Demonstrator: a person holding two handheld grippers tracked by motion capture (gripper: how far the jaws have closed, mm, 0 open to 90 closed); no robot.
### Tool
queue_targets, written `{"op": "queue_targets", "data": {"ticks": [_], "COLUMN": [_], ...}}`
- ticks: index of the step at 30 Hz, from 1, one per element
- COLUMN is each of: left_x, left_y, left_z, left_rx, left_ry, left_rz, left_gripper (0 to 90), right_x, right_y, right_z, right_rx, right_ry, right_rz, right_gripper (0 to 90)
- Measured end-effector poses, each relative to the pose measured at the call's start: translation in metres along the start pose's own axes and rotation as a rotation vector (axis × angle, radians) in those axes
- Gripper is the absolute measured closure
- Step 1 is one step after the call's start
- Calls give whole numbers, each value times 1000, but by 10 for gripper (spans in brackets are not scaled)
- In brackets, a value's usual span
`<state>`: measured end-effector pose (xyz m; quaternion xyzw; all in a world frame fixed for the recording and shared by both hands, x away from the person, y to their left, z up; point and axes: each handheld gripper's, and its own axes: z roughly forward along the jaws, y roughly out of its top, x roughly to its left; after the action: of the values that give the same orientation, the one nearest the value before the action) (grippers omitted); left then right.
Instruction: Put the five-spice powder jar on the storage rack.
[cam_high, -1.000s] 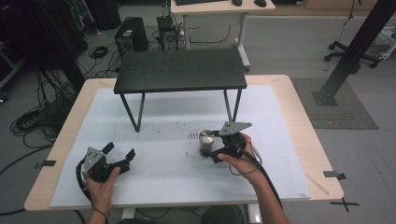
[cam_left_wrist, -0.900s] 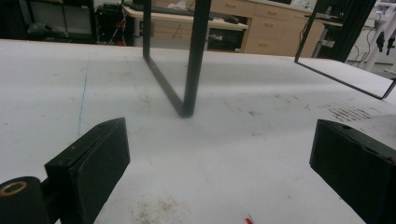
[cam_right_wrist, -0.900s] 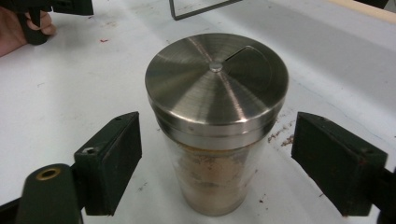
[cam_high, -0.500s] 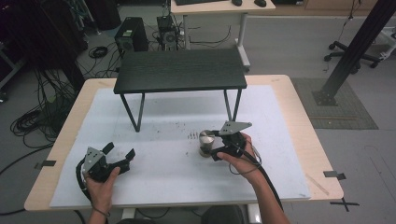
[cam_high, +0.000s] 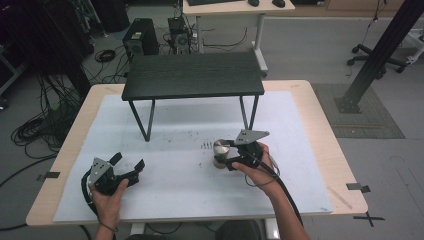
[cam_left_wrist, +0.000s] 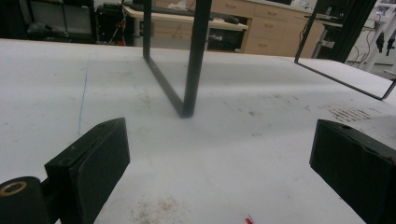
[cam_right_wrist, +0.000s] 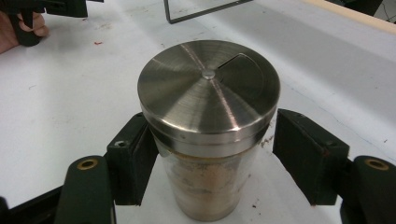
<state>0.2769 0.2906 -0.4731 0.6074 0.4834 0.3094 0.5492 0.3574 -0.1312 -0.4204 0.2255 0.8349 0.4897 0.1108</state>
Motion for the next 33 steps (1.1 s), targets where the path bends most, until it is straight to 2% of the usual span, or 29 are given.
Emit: {"op": "queue_targets", "data": {"ticks": [16, 33], "left_x": [0, 0], "left_y": [0, 0], "left_z": [0, 0], "left_rx": [0, -1], "left_ry": [1, 0], "left_rz": [0, -1], "left_gripper": [53, 53], "right_x": [2, 4], "right_y": [0, 1], "right_z": [-1, -1], "right_rx": [-1, 2], "right_ry": [20, 8], "right_rz": [-12, -34], "right_gripper": [423, 432]}}
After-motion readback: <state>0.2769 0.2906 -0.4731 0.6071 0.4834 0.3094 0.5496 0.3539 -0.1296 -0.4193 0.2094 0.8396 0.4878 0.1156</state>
